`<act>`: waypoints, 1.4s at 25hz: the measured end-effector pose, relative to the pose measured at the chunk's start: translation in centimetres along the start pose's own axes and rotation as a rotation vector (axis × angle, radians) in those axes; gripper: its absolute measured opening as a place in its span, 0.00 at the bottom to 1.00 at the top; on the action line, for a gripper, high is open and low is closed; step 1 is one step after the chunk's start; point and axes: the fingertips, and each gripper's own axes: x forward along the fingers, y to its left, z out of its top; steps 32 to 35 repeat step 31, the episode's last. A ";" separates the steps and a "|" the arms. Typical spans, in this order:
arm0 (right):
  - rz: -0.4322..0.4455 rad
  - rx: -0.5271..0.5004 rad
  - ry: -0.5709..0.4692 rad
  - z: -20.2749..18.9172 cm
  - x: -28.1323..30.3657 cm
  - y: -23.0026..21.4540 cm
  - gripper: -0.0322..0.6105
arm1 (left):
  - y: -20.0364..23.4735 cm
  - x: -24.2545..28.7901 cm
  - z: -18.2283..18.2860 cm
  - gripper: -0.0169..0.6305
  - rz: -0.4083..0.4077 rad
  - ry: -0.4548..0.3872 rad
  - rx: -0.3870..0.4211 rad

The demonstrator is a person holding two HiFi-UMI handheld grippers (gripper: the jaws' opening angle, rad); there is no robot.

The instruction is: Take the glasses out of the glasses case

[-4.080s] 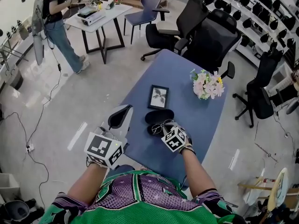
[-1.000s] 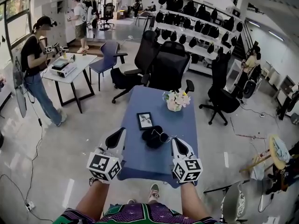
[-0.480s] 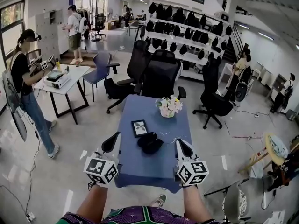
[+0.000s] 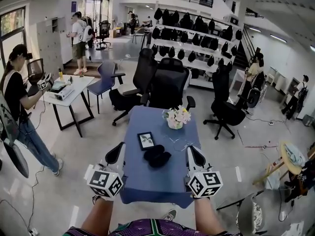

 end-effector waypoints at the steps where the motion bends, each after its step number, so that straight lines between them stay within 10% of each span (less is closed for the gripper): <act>1: -0.002 -0.002 0.000 0.0 0.1 -0.2 0.08 | -0.1 0.1 -0.1 0.05 0.000 0.002 -0.002; 35: -0.002 0.017 -0.013 -0.3 -0.8 1.3 0.08 | -0.3 -1.8 -1.0 0.05 0.003 0.013 -0.046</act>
